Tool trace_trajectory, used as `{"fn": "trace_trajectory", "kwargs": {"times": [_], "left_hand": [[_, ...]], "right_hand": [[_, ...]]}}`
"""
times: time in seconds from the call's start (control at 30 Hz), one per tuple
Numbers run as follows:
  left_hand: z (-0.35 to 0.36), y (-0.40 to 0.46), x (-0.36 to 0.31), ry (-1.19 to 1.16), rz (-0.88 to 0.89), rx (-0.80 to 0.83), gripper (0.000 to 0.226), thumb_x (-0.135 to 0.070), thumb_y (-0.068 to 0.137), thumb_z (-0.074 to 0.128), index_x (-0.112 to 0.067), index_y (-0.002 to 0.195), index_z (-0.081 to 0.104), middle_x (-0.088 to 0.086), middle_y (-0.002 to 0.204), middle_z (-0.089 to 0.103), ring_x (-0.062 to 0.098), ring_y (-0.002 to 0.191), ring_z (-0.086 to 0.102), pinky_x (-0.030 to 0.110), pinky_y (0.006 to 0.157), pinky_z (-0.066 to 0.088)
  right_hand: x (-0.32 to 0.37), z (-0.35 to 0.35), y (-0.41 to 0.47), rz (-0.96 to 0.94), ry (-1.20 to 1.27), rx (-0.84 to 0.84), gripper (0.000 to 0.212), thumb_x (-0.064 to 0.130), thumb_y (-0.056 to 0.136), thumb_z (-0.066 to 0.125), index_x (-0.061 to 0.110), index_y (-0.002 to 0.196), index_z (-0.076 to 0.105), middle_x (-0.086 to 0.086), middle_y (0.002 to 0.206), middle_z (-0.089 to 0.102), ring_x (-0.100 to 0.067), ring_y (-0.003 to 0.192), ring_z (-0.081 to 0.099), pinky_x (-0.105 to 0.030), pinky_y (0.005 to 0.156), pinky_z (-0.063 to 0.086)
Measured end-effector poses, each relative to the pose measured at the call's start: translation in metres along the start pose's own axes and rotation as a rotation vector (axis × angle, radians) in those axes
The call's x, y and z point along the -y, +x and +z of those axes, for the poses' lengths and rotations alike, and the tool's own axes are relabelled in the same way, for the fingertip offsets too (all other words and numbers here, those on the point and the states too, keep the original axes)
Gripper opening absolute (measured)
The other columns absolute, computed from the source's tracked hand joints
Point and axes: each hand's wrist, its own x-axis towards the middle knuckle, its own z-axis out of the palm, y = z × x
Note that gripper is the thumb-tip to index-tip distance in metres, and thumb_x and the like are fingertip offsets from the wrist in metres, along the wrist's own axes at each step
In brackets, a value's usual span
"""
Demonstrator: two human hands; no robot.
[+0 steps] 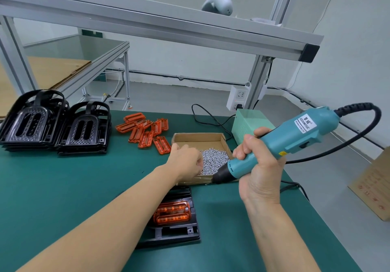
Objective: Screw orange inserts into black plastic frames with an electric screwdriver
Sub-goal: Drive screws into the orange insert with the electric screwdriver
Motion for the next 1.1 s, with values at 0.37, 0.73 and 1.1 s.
{"fn": "trace_trajectory", "kwargs": {"times": [0.37,0.73,1.1], "left_hand": [[-0.027,-0.063,0.016,-1.153,-0.204,-0.279,0.012,-0.003,0.077,0.074,-0.015,0.076,0.074,0.001,0.072,0.072,0.005,0.066,0.062,0.013,0.064,0.049],[-0.032,-0.133,0.01,-1.611,-0.235,-0.297,0.015,-0.016,0.055,0.077,-0.015,0.071,0.076,0.007,0.075,0.071,0.011,0.07,0.065,0.016,0.067,0.051],[-0.026,-0.149,0.007,-1.782,-0.218,-0.342,0.013,-0.011,0.06,0.072,-0.011,0.072,0.077,0.009,0.074,0.072,0.012,0.07,0.066,0.018,0.068,0.054]], "right_hand": [[0.008,0.012,0.002,0.018,0.126,-0.017,0.018,0.003,0.072,0.056,0.017,0.079,0.049,0.002,0.053,0.038,-0.014,0.044,0.039,-0.025,0.051,0.041],[0.011,0.034,-0.012,0.115,0.292,0.028,0.017,0.005,0.074,0.053,0.022,0.074,0.049,0.007,0.054,0.037,-0.01,0.044,0.037,-0.021,0.051,0.04],[0.018,0.047,-0.023,0.16,0.348,0.103,0.017,0.006,0.074,0.053,0.023,0.072,0.051,0.007,0.054,0.036,-0.009,0.044,0.036,-0.022,0.05,0.04]]}}
